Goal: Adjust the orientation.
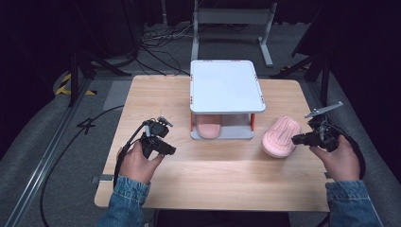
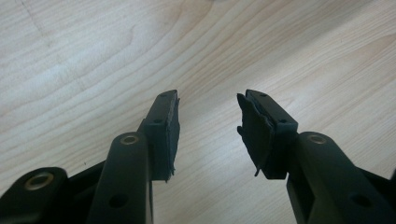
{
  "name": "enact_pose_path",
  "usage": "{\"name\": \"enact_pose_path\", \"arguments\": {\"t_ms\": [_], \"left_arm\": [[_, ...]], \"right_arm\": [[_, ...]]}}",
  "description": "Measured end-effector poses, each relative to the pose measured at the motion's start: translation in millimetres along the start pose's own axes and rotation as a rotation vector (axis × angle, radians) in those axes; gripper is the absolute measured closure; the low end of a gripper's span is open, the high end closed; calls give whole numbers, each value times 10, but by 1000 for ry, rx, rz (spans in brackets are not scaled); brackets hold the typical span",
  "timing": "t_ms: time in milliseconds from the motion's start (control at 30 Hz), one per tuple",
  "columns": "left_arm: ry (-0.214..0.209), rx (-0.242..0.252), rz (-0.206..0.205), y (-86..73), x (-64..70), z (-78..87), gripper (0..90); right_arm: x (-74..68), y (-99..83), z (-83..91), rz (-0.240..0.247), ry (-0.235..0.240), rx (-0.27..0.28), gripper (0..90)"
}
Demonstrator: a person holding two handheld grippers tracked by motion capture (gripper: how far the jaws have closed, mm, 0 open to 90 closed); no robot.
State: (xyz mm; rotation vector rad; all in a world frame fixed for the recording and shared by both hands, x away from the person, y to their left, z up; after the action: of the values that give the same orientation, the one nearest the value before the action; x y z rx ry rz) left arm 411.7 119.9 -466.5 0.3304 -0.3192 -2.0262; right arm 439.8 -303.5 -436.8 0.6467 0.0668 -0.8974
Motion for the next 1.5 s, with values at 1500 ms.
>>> {"name": "enact_pose_path", "arguments": {"t_ms": [1500], "left_arm": [[-23,-31,-50,39,38,-156,555]], "right_arm": [[258,-493,-6,-119,-74,-89,811]]}}
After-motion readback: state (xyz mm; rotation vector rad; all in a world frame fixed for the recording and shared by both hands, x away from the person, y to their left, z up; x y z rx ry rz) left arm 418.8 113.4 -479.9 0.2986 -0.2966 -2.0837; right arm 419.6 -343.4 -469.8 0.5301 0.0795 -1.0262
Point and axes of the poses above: each handheld gripper's, and its own axes: z roughly backward along the jaws, y roughly out of its top, x roughly to its right, the point moved 10 cm from there along -z, roughly forward along the jaws, and after that the axes turned 15 degrees about y, right-handed, at the moved point
